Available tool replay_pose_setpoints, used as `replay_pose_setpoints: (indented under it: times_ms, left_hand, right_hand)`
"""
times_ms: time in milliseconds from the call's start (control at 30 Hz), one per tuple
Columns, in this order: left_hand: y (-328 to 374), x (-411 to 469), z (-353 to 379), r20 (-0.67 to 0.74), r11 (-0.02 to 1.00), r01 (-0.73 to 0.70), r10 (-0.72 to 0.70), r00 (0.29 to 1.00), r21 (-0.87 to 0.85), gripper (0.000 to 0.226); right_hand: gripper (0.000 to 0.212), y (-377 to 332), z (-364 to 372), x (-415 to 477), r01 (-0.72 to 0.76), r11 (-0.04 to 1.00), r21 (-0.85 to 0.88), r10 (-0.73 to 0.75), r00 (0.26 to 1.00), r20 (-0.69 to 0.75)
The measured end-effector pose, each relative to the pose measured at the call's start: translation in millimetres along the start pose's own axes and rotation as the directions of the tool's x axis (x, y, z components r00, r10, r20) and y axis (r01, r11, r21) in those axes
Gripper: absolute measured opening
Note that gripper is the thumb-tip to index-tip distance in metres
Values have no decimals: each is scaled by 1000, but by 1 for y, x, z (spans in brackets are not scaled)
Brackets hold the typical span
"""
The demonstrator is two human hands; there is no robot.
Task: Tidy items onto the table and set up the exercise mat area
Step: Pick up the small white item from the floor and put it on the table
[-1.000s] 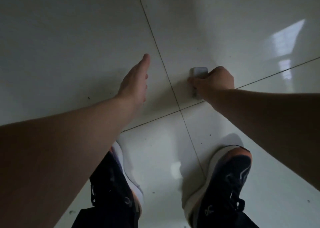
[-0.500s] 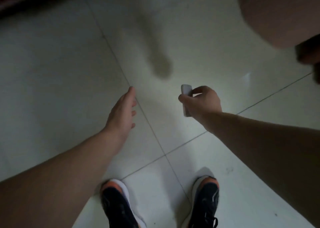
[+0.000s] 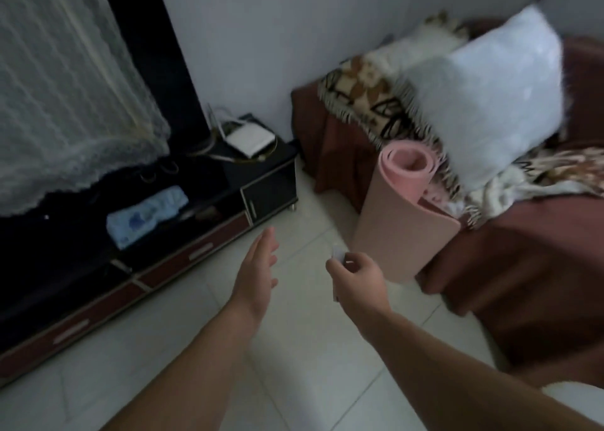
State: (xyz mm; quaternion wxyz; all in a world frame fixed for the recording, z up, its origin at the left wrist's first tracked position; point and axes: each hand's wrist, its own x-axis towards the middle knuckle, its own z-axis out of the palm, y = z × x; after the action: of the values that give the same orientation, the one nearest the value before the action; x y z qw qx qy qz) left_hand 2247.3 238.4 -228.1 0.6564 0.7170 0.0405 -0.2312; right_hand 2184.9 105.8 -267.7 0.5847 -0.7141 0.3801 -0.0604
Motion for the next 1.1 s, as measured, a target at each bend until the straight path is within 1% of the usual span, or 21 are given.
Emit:
replay_pose_setpoints:
  times_ms: [67, 100, 200, 267, 333, 400, 500, 600, 667, 700, 733, 800, 833, 867, 933, 1000, 1100]
  left_hand:
    - [35, -27, 7, 37, 999, -37, 37, 999, 3, 57]
    - [51, -42, 10, 52, 999, -53, 53, 997, 0, 56]
    - [80, -74, 22, 121, 997, -73, 75, 990, -26, 57]
    - [92, -89, 30, 201, 996, -88, 91, 975, -22, 56]
    - [101, -106, 35, 302, 992, -124, 122, 945, -13, 54]
    - [108, -120, 40, 386, 991, -130, 126, 914, -15, 54]
    - [103, -142, 40, 485, 994, -103, 74, 872, 34, 55]
    - [94, -165, 50, 530, 992, -95, 36, 847, 84, 54]
    - [89, -195, 66, 577, 995, -56, -1, 816, 81, 49]
    - [86, -211, 76, 608, 996, -38, -17, 793, 77, 49]
    - [83, -231, 86, 653, 995, -23, -48, 756, 99, 53]
    - [67, -262, 109, 752, 988, -28, -98, 652, 153, 77]
    - [60, -283, 120, 787, 985, -40, -111, 606, 170, 77]
    - [55, -304, 128, 808, 984, -54, -109, 579, 171, 70]
    - [47, -359, 140, 853, 979, -108, -93, 514, 172, 61]
    - [33, -416, 154, 891, 974, -139, -98, 444, 177, 61]
    - [4, -503, 166, 929, 966, -173, -121, 350, 191, 59]
  right_hand:
    - [18, -34, -23, -22, 6, 999, 49, -5, 1000, -27]
    - [19, -48, -36, -37, 8, 998, 55, -4, 998, -67]
    - [31, -75, -65, -75, 2, 998, 62, 10, 981, -195]
    - [36, -87, -83, -97, 4, 998, 66, 16, 950, -312]
    - [36, -91, -98, -120, 29, 995, 95, 13, 911, -411]
    - [37, -88, -109, -142, 50, 990, 135, 21, 877, -480]
    - [42, -71, -121, -187, 27, 981, 192, 83, 835, -545]
    - [34, -46, -141, -236, 3, 968, 252, 154, 784, -601]
    - [29, -28, -163, -269, 7, 955, 296, 199, 726, -658]
    - [27, -19, -175, -286, 6, 951, 308, 218, 693, -687]
    - [25, -11, -188, -304, 10, 947, 322, 235, 661, -713]
    - [27, 4, -212, -341, 32, 935, 352, 264, 601, -755]
    - [30, 13, -224, -363, 49, 926, 375, 285, 563, -776]
    - [33, 20, -233, -383, 59, 916, 396, 307, 532, -789]
    - [29, 37, -252, -427, 65, 906, 419, 340, 480, -809]
    - [19, 58, -268, -479, 79, 896, 438, 365, 432, -825]
    - [24, 92, -290, -564, 124, 877, 464, 407, 318, -856]
